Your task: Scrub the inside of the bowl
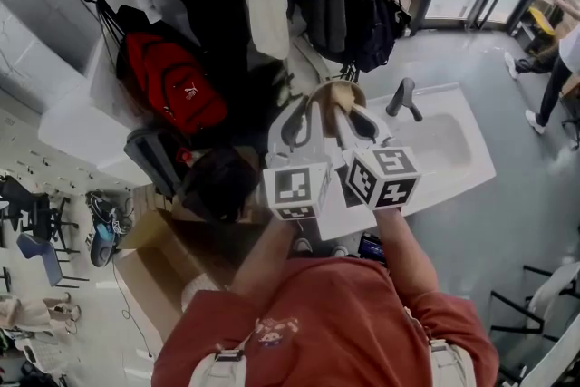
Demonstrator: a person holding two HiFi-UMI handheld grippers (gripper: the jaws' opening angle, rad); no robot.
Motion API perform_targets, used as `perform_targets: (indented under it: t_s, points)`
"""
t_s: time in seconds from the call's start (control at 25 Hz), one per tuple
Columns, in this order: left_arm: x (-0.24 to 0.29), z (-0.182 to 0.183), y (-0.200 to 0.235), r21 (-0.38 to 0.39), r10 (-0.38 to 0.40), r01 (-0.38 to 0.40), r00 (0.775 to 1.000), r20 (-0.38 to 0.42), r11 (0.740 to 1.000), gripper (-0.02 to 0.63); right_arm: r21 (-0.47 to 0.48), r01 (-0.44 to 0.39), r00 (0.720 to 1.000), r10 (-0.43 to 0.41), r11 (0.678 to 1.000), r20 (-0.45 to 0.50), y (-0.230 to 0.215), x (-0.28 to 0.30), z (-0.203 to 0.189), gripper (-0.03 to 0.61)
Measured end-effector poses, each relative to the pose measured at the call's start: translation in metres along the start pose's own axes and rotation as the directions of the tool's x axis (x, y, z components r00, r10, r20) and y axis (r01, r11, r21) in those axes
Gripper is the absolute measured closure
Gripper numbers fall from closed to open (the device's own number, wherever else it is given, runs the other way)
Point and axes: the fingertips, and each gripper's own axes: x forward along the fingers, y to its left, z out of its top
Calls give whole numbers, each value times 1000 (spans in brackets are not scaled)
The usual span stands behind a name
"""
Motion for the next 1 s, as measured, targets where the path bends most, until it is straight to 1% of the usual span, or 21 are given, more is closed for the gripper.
perform_targets:
  t_s: [0.08, 0.16, 0.28, 0.44, 0.52, 0.68, 0.8, 1.0]
  points:
    - [1, -1, 0, 1, -5, 5, 1000, -6, 1000, 583, 3, 0, 1000, 0, 1000, -14, -1, 2, -1, 531]
    - [3, -4, -2, 3, -14, 14, 1000, -15, 1000, 583, -25, -4, 1000, 3, 1000, -30, -2, 3, -4, 531]
    - [4, -8, -5, -9, -38, 38, 999, -36, 999, 583, -134, -16, 998, 9, 991, -56, -2, 3, -8, 531]
    - [5, -12, -10, -13, -63, 62, 996, -59, 998, 581, -255, -42, 995, 17, 966, -102, 0, 3, -14, 531]
    - [7, -13, -12, -8, -71, 71, 995, -65, 997, 581, -313, -61, 992, 22, 948, -128, 0, 4, -15, 531]
    - [7, -11, -14, -5, -82, 82, 994, -67, 997, 581, -451, -102, 985, 27, 887, -169, 4, 5, -16, 531]
    - [6, -10, -17, -1, -90, 90, 993, -70, 996, 581, -529, -126, 983, 32, 839, -183, 7, 3, -19, 531]
    - [4, -11, -19, 7, -100, 100, 992, -81, 995, 580, -657, -160, 975, 15, 737, -221, 7, -1, -24, 531]
